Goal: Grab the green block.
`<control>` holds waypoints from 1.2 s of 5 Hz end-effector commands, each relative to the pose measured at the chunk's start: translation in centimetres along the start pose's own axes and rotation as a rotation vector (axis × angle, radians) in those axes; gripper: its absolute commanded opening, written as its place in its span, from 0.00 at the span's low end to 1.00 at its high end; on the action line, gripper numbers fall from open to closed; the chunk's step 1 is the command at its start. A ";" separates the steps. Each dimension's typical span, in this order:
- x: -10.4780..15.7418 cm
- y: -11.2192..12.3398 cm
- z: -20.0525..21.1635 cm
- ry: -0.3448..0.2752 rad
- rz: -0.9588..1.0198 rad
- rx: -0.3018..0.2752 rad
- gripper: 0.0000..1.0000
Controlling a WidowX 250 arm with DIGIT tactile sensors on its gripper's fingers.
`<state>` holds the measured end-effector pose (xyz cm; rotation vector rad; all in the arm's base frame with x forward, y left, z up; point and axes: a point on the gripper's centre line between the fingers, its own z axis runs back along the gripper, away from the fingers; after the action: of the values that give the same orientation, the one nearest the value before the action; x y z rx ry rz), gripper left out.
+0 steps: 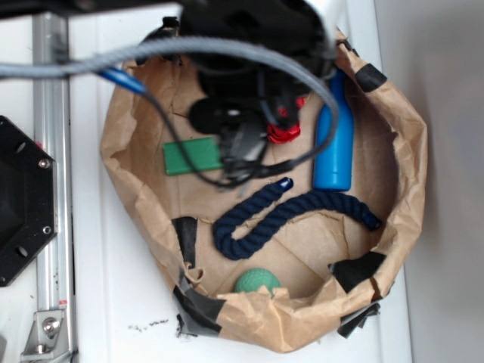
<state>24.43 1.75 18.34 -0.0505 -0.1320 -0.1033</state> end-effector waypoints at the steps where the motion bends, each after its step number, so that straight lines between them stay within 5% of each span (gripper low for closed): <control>1: -3.7 1.3 -2.3 0.034 -0.028 0.031 1.00; 3: -5.2 1.0 -8.7 0.143 -0.087 0.027 1.00; 6: -2.8 2.7 -15.0 0.250 -0.086 0.042 1.00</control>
<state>24.04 3.90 2.58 -0.0001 0.1447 -0.1826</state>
